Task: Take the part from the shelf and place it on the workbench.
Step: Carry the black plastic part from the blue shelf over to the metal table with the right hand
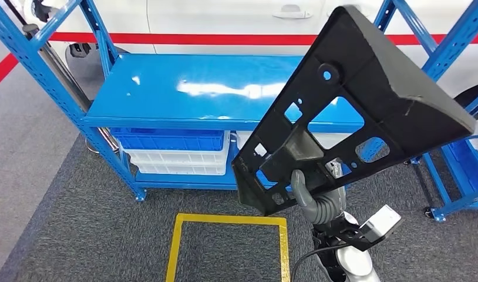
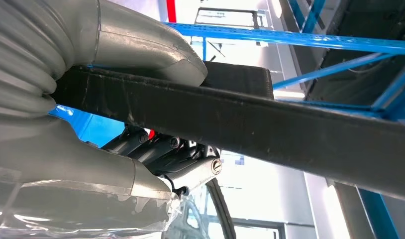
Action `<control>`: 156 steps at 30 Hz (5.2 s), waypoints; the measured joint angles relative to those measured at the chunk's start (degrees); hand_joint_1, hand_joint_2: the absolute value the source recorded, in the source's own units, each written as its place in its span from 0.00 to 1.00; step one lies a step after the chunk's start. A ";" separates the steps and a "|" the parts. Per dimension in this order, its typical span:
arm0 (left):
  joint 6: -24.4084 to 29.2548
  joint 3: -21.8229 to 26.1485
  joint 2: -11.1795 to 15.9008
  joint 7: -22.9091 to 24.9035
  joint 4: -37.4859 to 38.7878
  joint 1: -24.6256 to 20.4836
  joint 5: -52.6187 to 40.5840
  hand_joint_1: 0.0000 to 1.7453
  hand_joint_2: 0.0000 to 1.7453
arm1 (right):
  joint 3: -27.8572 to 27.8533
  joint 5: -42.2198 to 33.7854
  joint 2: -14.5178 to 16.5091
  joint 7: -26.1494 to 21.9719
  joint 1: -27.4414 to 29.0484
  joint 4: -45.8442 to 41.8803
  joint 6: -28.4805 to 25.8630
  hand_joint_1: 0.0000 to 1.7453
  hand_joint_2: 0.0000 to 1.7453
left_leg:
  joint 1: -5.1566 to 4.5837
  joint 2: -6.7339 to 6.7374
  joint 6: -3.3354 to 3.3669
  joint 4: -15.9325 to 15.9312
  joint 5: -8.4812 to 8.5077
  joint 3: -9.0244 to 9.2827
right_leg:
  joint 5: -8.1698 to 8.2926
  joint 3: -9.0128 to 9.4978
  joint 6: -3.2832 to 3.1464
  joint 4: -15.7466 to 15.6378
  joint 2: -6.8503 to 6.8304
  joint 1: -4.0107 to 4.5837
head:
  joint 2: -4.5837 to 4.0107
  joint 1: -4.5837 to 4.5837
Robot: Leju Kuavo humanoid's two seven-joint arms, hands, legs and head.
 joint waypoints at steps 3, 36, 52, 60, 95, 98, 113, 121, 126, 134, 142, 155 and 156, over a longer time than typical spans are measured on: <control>-0.04 -0.13 -0.17 0.02 0.00 -0.18 -0.09 0.00 1.00 | -0.04 0.46 0.00 -0.02 0.31 -0.18 -0.45 1.00 1.00 | 0.07 0.03 -0.39 10.29 -6.26 -1.54 | 2.05 -2.87 -0.31 0.35 -0.07 0.19 | -0.01 -0.21; -1.09 -1.44 0.13 0.52 0.04 -0.02 0.20 0.00 1.00 | -0.74 6.22 2.91 -3.27 3.14 -3.33 -10.21 1.00 1.00 | 0.08 0.19 -0.93 10.20 -3.96 1.94 | 3.91 -5.97 0.10 1.25 -0.01 -0.15 | 0.00 -0.18; -2.02 -1.65 0.81 0.48 0.09 0.18 0.66 0.00 1.00 | -0.83 6.18 3.87 -3.93 3.98 -3.80 -11.10 1.00 1.00 | -0.54 0.55 2.26 -5.06 1.56 5.65 | -1.04 -7.73 2.39 13.65 0.43 -0.15 | 0.00 0.17; -2.13 -1.70 1.03 0.33 0.09 0.27 0.72 0.00 1.00 | -0.83 6.06 4.72 -3.96 3.56 -3.75 -11.12 1.00 1.00 | -0.38 0.37 -0.02 -3.45 1.48 3.04 | 0.82 -0.87 -0.05 -0.04 0.12 0.33 | 0.00 -0.01; -1.35 -3.15 0.77 0.95 0.11 -0.02 -0.99 0.00 1.00 | -4.76 4.69 4.87 -3.76 5.05 -5.06 -11.60 1.00 1.00 | 0.20 0.27 -1.53 10.18 -5.79 -1.29 | 1.89 -3.36 -0.22 0.33 -0.13 0.30 | 0.00 -0.29; -1.36 -3.23 0.78 1.03 0.11 -0.02 -1.05 0.00 1.00 | -4.76 4.69 4.87 -3.58 5.07 -5.05 -11.60 1.00 1.00 | 0.18 0.27 -1.33 8.17 -1.73 4.05 | 3.86 -6.89 0.12 1.53 -0.13 0.33 | 0.00 -0.32; -1.48 -3.37 0.61 1.72 0.11 -0.08 -1.03 0.00 1.00 | -5.39 4.79 4.72 -3.38 5.78 -5.05 -11.70 1.00 1.00 | -0.03 0.82 1.92 -5.80 2.52 4.31 | -0.46 -8.36 3.86 16.45 0.37 -0.94 | 0.00 0.28; -0.82 -3.38 0.62 2.62 0.11 0.30 -1.03 0.00 1.00 | -5.60 8.80 4.79 -5.27 8.72 -5.22 -14.54 1.00 1.00 | 0.27 0.60 -0.88 -2.78 2.86 0.98 | -3.44 2.52 0.76 0.09 0.27 -0.56 | 0.00 0.31; -0.82 -3.38 0.69 3.56 0.11 0.49 -1.29 0.00 1.00 | -6.09 13.43 5.09 -6.42 11.10 -6.03 -18.86 1.00 1.00 | 0.38 0.46 -1.22 11.25 -5.53 -2.43 | -1.70 0.19 -0.20 0.51 0.49 0.17 | 0.00 0.16; -0.84 -3.40 1.05 3.77 0.17 0.80 -1.68 0.00 1.00 | -8.67 14.03 5.09 -6.53 12.12 -7.03 -20.18 1.00 1.00 | -0.11 -1.95 1.14 -5.30 -1.37 8.95 | -0.40 -1.95 1.54 1.54 3.42 0.16 | -0.01 0.16; -1.01 -3.42 0.81 3.69 0.17 0.70 -1.79 0.00 1.00 | -10.54 13.66 5.09 -6.61 13.56 -7.53 -21.09 1.00 1.00 | 0.50 2.34 2.17 -6.48 -0.29 8.54 | -6.18 -9.29 4.30 15.90 0.93 -1.10 | 0.00 0.84; -1.01 -3.44 0.79 3.56 0.17 0.41 -1.77 0.00 1.00 | -11.10 13.57 5.09 -6.90 14.14 -7.98 -20.84 1.00 1.00 | 0.62 0.76 -0.96 8.99 -9.43 2.48 | 0.50 -3.95 0.71 2.27 1.44 -0.50 | 0.00 0.40; -1.01 -3.45 0.79 3.63 0.17 0.43 -1.81 0.00 1.00 | -11.10 13.68 5.09 -6.96 14.22 -7.99 -20.84 1.00 1.00 | 0.54 0.58 -0.75 11.15 -9.82 1.55 | 0.57 -4.04 0.61 2.31 2.11 -0.28 | 0.00 0.39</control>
